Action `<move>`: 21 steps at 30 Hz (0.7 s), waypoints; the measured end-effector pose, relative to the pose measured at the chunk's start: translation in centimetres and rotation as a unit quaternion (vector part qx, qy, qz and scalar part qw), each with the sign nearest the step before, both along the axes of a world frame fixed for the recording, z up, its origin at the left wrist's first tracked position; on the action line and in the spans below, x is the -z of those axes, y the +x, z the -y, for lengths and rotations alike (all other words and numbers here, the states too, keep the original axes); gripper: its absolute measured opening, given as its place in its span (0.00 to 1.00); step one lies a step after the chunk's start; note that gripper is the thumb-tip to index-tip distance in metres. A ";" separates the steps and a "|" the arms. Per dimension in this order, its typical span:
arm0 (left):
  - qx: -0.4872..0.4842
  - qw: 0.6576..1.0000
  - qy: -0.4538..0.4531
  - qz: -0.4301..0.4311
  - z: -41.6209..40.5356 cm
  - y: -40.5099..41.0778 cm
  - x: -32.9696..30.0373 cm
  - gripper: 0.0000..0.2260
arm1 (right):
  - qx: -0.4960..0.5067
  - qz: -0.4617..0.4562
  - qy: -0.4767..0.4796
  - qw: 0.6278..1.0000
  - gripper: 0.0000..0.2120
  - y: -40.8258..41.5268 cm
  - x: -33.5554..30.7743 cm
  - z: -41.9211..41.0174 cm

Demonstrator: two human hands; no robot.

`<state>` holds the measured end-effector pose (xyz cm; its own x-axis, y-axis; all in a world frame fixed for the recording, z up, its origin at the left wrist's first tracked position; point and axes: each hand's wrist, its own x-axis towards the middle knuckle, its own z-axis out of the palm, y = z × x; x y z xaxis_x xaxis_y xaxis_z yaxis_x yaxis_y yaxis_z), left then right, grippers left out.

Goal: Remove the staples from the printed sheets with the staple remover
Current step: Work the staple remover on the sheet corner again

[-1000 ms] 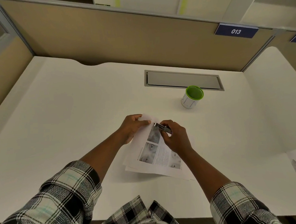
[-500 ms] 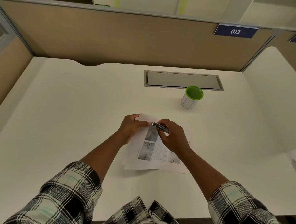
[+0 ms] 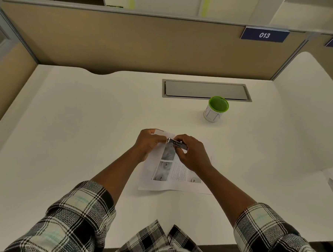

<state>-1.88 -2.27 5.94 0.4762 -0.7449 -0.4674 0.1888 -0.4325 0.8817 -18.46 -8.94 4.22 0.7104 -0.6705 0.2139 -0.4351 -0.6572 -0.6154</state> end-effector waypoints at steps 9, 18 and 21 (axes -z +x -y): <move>0.004 0.999 0.002 -0.044 -0.1 0.1 0.0 0.12 | 0.008 0.004 -0.007 1.000 0.10 -0.3 -0.1 -0.1; 0.017 0.993 -0.053 -0.105 -0.8 -0.1 0.0 0.07 | 0.011 0.039 -0.004 0.999 0.10 -0.6 -0.3 0.0; 0.023 0.995 -0.054 -0.087 -0.9 0.0 0.1 0.07 | 0.012 0.044 -0.001 0.999 0.11 -0.6 -0.3 0.0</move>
